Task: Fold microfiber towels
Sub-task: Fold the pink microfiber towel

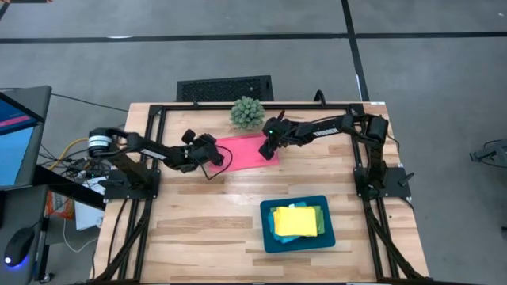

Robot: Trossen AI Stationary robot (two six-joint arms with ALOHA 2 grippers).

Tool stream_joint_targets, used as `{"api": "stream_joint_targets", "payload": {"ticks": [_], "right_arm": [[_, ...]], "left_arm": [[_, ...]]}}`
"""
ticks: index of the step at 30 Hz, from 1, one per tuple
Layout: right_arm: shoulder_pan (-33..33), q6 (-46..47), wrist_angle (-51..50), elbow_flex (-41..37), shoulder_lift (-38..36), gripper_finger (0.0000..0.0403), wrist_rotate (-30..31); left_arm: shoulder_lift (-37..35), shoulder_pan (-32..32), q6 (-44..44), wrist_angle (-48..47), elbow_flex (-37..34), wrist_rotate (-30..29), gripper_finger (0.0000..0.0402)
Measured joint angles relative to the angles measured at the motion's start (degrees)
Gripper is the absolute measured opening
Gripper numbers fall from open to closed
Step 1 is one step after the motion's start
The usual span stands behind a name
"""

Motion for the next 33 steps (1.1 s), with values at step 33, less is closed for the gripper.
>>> {"api": "stream_joint_targets", "payload": {"ticks": [33], "right_arm": [[11.2,2.0,0.2,-0.2,-1.2,0.0143,0.7]], "left_arm": [[7.1,-6.3,-20.1,16.0,-8.1,11.9,0.0002]]}}
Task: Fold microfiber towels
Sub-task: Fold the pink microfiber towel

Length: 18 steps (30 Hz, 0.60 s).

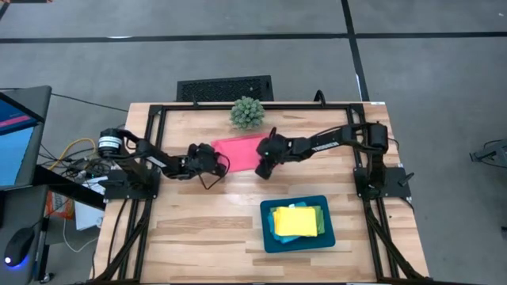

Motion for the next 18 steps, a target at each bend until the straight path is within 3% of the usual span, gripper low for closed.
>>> {"api": "stream_joint_targets", "payload": {"ticks": [9,18], "right_arm": [[0.7,3.2,-9.0,0.2,-1.0,0.0143,1.0],[1.1,5.2,-12.0,0.0,-7.4,0.0143,1.0]], "left_arm": [[-4.9,-5.8,-3.8,-4.6,-0.4,4.3,0.0001],[-16.7,-10.7,-8.4,-17.7,-0.7,6.1,0.0000]]}}
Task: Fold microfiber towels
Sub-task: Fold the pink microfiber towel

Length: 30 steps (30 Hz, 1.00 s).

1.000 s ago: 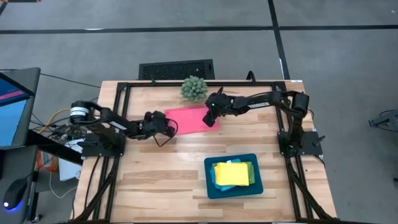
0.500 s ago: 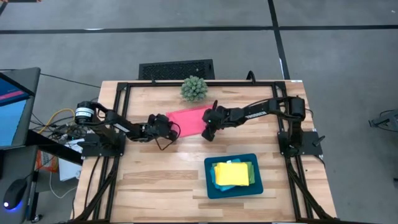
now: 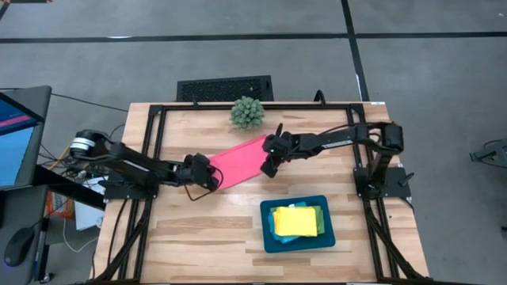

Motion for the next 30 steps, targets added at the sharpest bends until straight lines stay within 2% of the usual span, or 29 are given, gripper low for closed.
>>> {"api": "stream_joint_targets", "payload": {"ticks": [6,9,12,14,19,23,26,30], "right_arm": [[-1.8,0.9,-3.4,0.1,-3.9,0.0144,1.8],[-3.3,1.9,-5.1,0.0,-4.0,0.0153,2.2],[-5.2,2.1,-5.2,0.1,-2.4,0.0178,-0.8],[-6.2,2.8,-5.7,0.0,-1.0,0.0200,-2.2],[-7.1,4.9,-4.9,0.0,3.1,0.0248,-2.5],[-6.8,5.6,-4.2,0.3,5.7,0.0254,-2.6],[-6.2,6.7,-4.5,0.4,6.6,0.0244,-2.3],[-5.4,7.3,-3.4,0.4,6.7,0.0194,-1.7]], "left_arm": [[-6.0,-1.2,-3.9,-3.4,0.1,-1.4,0.0000],[-6.7,-2.2,-4.1,3.0,0.1,-3.9,0.0000],[-5.8,-3.1,1.0,14.6,0.2,-4.4,0.0000],[-4.8,-3.4,3.4,18.5,0.2,-4.1,0.0000],[0.0,-3.4,2.7,20.9,0.2,-5.1,0.0000],[6.9,-3.4,1.2,26.6,0.2,-5.1,0.0000],[12.5,-3.4,1.2,31.0,0.9,-3.8,0.0000],[18.3,-3.4,1.0,32.5,2.4,-3.4,0.0000]]}}
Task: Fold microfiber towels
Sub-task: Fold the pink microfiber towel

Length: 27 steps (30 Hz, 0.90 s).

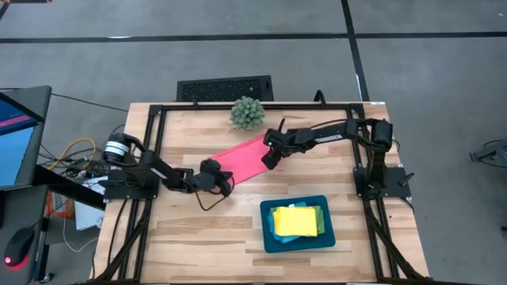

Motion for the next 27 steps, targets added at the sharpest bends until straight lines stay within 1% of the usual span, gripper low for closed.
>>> {"api": "stream_joint_targets", "payload": {"ticks": [3,7,12,14,17,20,27], "right_arm": [[0.6,-0.8,0.5,-0.1,-0.1,0.0142,-0.2],[0.8,-0.9,0.8,-0.1,-0.1,0.0077,-1.3],[0.7,-1.4,0.5,-0.2,-1.1,0.0017,-1.7],[0.7,-1.4,0.2,-0.4,-2.1,0.0008,-1.7],[0.8,-0.8,-1.2,-0.7,-4.3,0.0017,-1.7],[0.9,-0.3,-0.1,-0.4,-6.4,0.0020,-1.4],[3.0,0.2,1.8,0.8,-6.8,0.0008,-1.7]], "left_arm": [[3.2,0.0,-0.5,0.2,1.3,-0.4,0.0000],[5.2,0.0,0.4,0.2,2.6,-1.3,0.0000],[5.3,0.0,0.9,0.1,3.0,-1.1,0.0000],[5.3,0.0,0.9,0.1,3.0,-1.1,0.0000],[5.4,0.0,0.9,0.2,3.0,-1.0,0.0000],[5.4,0.0,0.8,0.3,3.0,-1.0,0.0000],[5.4,0.0,0.5,0.7,3.0,-1.0,0.0000]]}}
